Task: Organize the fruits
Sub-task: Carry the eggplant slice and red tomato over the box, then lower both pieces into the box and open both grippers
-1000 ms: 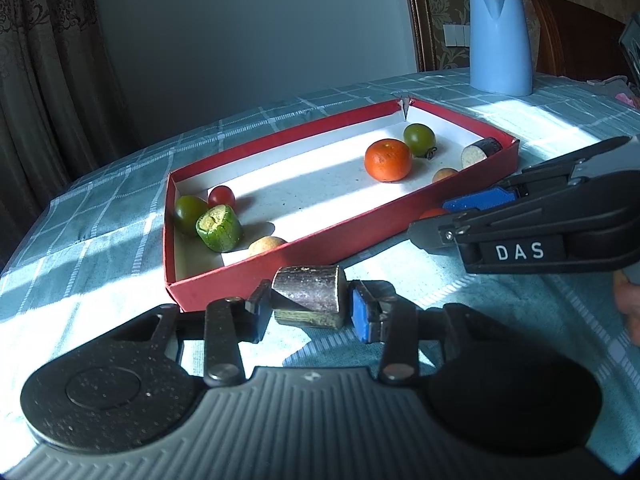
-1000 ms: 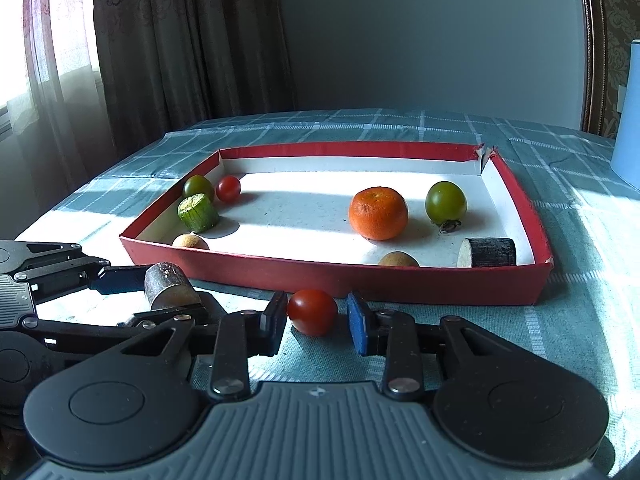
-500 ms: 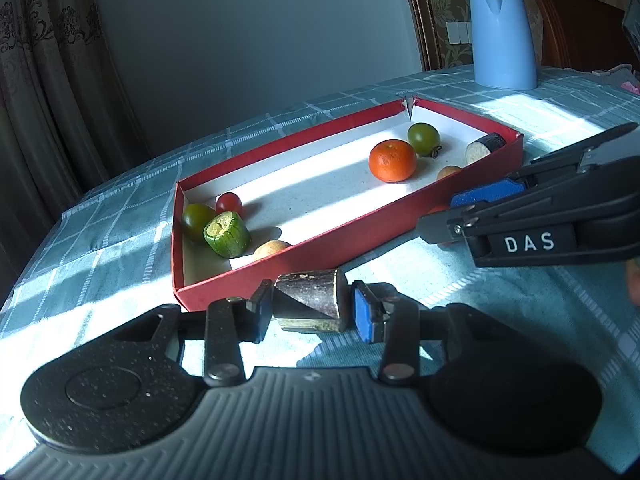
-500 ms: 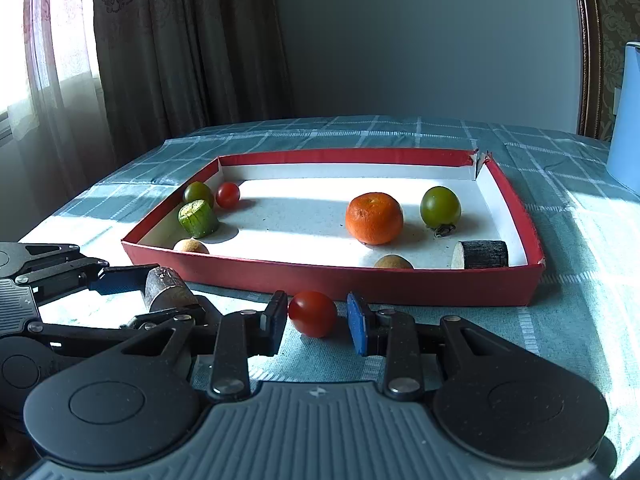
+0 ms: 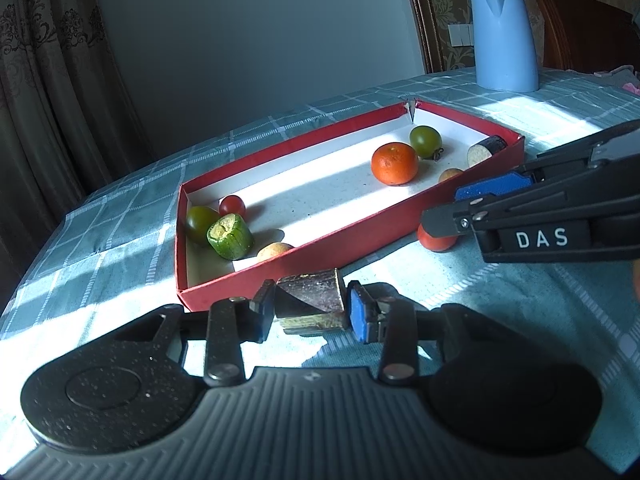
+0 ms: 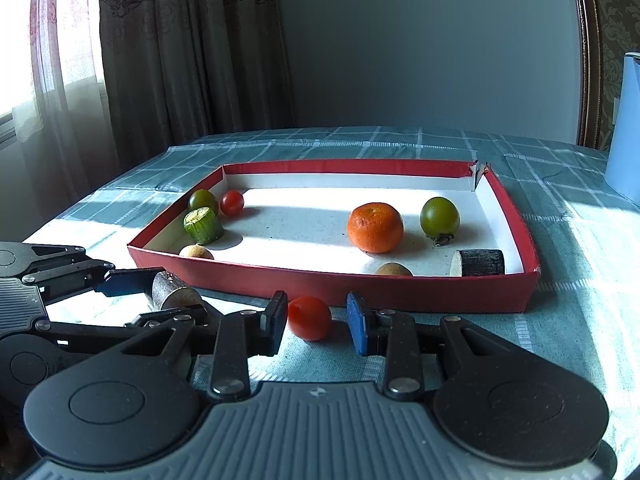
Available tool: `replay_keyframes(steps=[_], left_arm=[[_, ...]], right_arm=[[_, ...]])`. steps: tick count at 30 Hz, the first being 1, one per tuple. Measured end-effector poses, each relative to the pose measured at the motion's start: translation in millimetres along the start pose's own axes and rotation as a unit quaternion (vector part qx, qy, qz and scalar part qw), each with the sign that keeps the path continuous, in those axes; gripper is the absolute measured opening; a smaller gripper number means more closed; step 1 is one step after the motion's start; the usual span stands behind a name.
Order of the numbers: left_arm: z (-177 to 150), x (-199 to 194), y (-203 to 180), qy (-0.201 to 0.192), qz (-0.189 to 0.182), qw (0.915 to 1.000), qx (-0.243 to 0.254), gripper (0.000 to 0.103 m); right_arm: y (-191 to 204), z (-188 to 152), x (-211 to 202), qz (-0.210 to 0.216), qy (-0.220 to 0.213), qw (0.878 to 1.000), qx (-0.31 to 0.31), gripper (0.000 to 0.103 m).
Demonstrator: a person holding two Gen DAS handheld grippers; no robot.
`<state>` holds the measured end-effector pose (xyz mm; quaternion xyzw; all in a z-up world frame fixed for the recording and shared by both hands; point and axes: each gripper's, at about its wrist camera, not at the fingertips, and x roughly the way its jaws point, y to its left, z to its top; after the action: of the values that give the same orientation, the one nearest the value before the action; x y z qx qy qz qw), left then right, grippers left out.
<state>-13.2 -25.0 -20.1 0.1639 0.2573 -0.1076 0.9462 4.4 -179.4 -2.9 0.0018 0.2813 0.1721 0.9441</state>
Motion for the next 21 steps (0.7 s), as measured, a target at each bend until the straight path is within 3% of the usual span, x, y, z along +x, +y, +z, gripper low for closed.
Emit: replay_keyframes(steps=[12, 21], left_arm=[[17.4, -19.6, 4.2, -0.043, -0.036, 0.9982, -0.021, 0.033], [56.7, 26.0, 27.5, -0.026, 0.014, 0.9971, -0.071, 0.032]], right_arm=[[-3.3, 14.1, -14.3, -0.005, -0.048, 0.999, 0.000, 0.032], [-5.3, 43.2, 23.8, -0.026, -0.029, 0.999, -0.018, 0.032]])
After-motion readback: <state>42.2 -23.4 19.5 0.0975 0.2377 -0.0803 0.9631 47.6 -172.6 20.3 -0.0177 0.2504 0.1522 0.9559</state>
